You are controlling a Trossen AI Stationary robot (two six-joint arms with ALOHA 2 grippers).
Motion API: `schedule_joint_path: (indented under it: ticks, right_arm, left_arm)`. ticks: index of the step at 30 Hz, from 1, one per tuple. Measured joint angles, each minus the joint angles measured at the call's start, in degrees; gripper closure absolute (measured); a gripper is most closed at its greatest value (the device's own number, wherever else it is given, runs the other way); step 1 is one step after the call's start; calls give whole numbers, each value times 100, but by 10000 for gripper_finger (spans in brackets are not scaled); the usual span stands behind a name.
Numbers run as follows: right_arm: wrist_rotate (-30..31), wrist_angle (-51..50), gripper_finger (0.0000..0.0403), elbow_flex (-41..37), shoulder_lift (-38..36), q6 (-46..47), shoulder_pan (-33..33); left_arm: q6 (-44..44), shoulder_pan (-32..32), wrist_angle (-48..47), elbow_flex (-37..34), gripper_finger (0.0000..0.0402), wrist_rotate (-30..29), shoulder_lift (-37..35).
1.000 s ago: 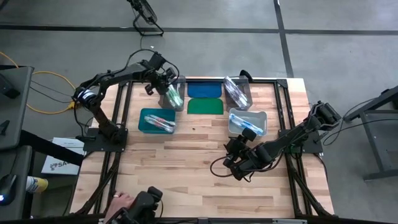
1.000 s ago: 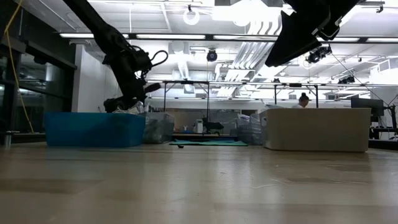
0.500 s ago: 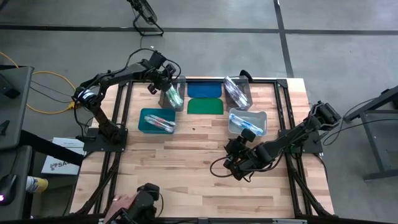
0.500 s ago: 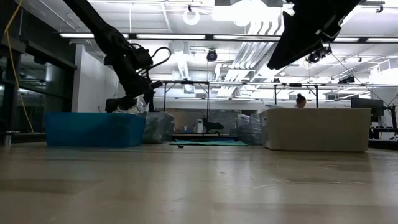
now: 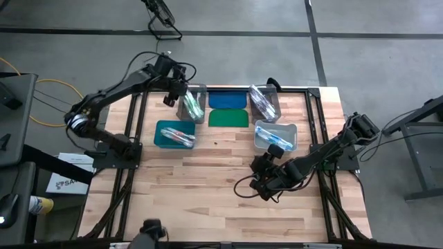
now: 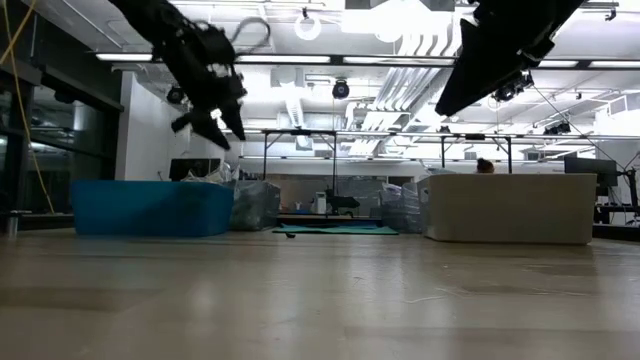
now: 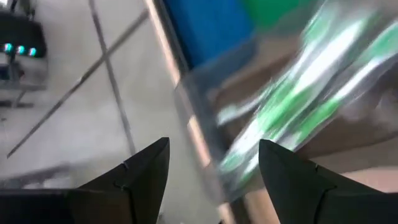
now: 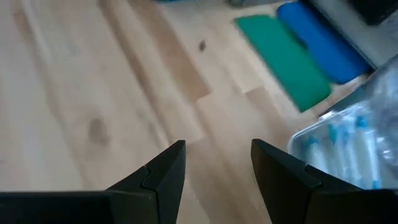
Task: Pick & Place Toothbrushes
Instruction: Return to Home Position
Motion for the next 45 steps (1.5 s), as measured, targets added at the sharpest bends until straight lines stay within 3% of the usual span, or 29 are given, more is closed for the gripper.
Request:
schedule_joint_path:
  ticks: [2,5,9,11,16,20,22,25,28,32,37,45]
  right_arm:
    - [-323,40,227,0,0,135,-15]
    - [-646,0,227,-2,0,693,31]
    - [825,21,227,-312,-95,1186,606]
    - [1275,11,227,-572,-360,1615,945]
    - [1294,722,227,-1560,-1297,2009,1439]
    - [984,2721,227,-2534,-2219,669,1356]
    - [463,4096,227,-3079,-2597,-415,1121]
    - [-941,6261,227,-3897,-3071,-1980,468]
    - [-2267,7258,227,-4455,-3415,-2727,-423]
    - [-3150,7178,227,-4965,-4096,-2903,-1425]
    - [-3997,6766,227,-5526,-5135,-2925,-2180]
    - [-4058,5417,227,-5869,-6966,-2899,-2391]
  left_arm:
    - [-198,-54,-364,0,165,487,-304]
    - [-217,-125,-995,-2,165,1744,-709]
    - [-39,-193,-1236,-328,165,3653,-1318]
    - [-156,-317,-1033,-716,165,3901,-1722]
    - [-1198,-920,244,-1945,165,3765,-2895]
    - [-2242,-1653,1362,-2780,165,3159,-3765]
    - [-2594,-2070,1620,-3030,165,2699,-4087]
    - [-2992,-2736,1866,-3226,165,2096,-4317]
    - [-3168,-3408,2174,-3393,165,1572,-4287]
    - [-3286,-4059,2736,-3741,165,887,-4281]
    - [-3596,-4274,3306,-4307,165,641,-4778]
    - [-3920,-4273,3061,-4752,165,451,-5982]
